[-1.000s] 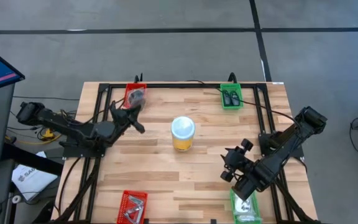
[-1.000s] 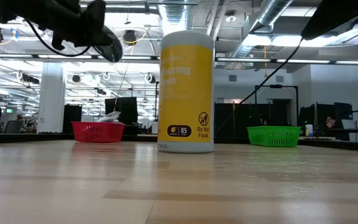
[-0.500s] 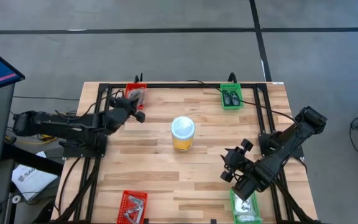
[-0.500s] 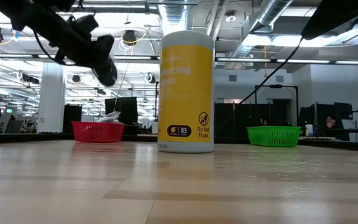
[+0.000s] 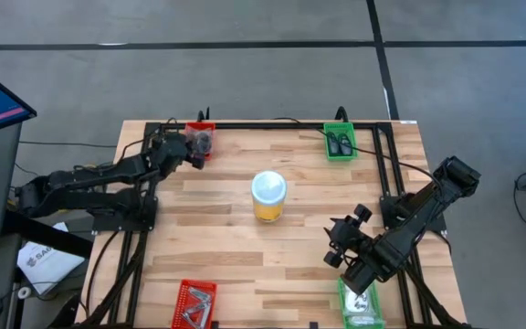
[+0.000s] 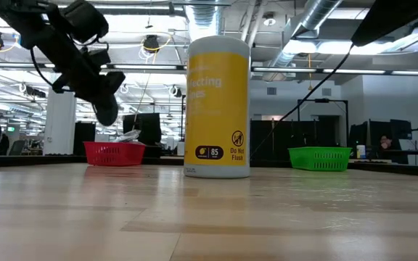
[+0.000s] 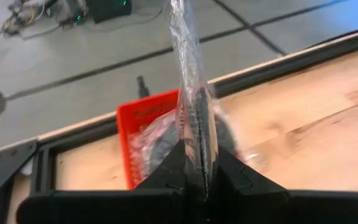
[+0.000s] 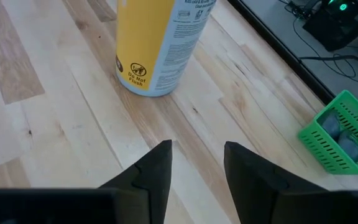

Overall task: Pick & Place Travel size toiletries
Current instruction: Put the black hairbrush into the top orange bin

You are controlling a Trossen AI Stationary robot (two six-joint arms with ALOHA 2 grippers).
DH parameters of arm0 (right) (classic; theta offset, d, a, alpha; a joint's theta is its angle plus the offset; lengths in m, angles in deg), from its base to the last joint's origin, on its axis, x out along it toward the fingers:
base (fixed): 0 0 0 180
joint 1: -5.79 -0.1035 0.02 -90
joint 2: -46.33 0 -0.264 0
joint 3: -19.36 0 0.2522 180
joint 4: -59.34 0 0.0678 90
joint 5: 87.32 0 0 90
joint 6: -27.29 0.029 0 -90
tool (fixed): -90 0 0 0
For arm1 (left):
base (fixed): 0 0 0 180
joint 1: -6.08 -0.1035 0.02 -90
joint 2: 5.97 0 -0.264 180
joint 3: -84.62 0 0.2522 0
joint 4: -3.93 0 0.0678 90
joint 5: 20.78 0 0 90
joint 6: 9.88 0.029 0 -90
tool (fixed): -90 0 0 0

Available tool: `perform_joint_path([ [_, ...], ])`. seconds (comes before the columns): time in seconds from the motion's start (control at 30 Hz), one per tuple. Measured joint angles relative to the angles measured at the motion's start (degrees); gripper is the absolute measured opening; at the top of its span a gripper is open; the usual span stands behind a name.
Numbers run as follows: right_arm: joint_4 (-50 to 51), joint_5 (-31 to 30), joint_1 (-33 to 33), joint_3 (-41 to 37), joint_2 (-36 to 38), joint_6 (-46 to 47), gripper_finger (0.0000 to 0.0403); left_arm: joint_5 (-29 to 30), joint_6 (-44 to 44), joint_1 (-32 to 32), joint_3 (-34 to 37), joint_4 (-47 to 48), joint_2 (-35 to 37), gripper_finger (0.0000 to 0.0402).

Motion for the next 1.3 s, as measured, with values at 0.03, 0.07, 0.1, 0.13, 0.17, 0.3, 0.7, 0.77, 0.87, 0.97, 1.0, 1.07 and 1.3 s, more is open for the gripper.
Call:
perform_joint_path([
  [0.03, 0.0, 0.0, 0.0, 0.0, 0.0, 0.0, 0.0136, -0.8, 0.0, -1.1, 0.0, 0.5, -0.1, 0.0019],
  [0.07, 0.0, 0.0, 0.0, 0.0, 0.0, 0.0, 0.0135, -1.5, 0.0, -2.1, 0.0, 1.0, -0.3, 0.0020],
  [0.1, 0.0, 0.0, 0.0, 0.0, 0.0, 0.0, 0.0134, -2.4, 0.0, -3.1, 0.0, 1.5, -0.5, 0.0020],
  [0.13, 0.0, 0.0, 0.1, 0.0, 0.0, 0.0, 0.0134, -3.4, -0.1, -4.0, 0.0, 1.7, -0.7, 0.0020],
  [0.17, 0.0, -0.2, 0.1, 0.0, 0.0, 0.0, 0.0134, -4.4, -0.6, -4.9, 0.0, 1.7, -1.0, 0.0020],
  [0.3, 0.0, -0.5, 0.1, 0.0, 0.0, 0.0, 0.0137, -6.6, -1.1, -7.2, 0.0, 1.7, -3.0, 0.0020],
  [0.7, 0.0, -0.7, 0.1, 0.0, 0.0, 0.0, 0.0136, -6.7, -1.2, -12.2, 0.0, 0.4, -10.7, 0.0021],
  [0.77, 0.0, -1.3, 0.1, 0.0, 0.0, 0.0, 0.0137, -6.8, -1.2, -12.8, 0.0, -0.5, -10.9, 0.0021],
  [0.87, 0.0, -1.5, 0.1, 0.0, 0.0, 0.0, 0.0137, -7.8, -1.1, -13.1, 0.0, -2.6, -10.9, 0.0021],
  [0.97, 0.0, -1.5, 0.2, 0.0, 0.0, -0.1, 0.0135, -7.8, -1.1, -13.1, 0.0, -3.8, -11.0, 0.0021],
  [1.0, 0.0, -1.5, 0.2, 0.0, 0.0, -0.2, 0.0134, -7.8, -1.1, -13.1, 0.0, -4.2, -11.2, 0.0021],
  [1.07, 0.0, -1.5, 0.2, 0.0, 0.0, -0.2, 0.0134, -7.8, -1.1, -13.1, 0.0, -4.4, -11.9, 0.0021],
  [1.3, 0.0, -1.6, 0.2, 0.0, 0.0, -0.8, 0.0138, -7.9, -1.4, -13.4, 0.0, -4.8, -15.3, 0.0025],
])
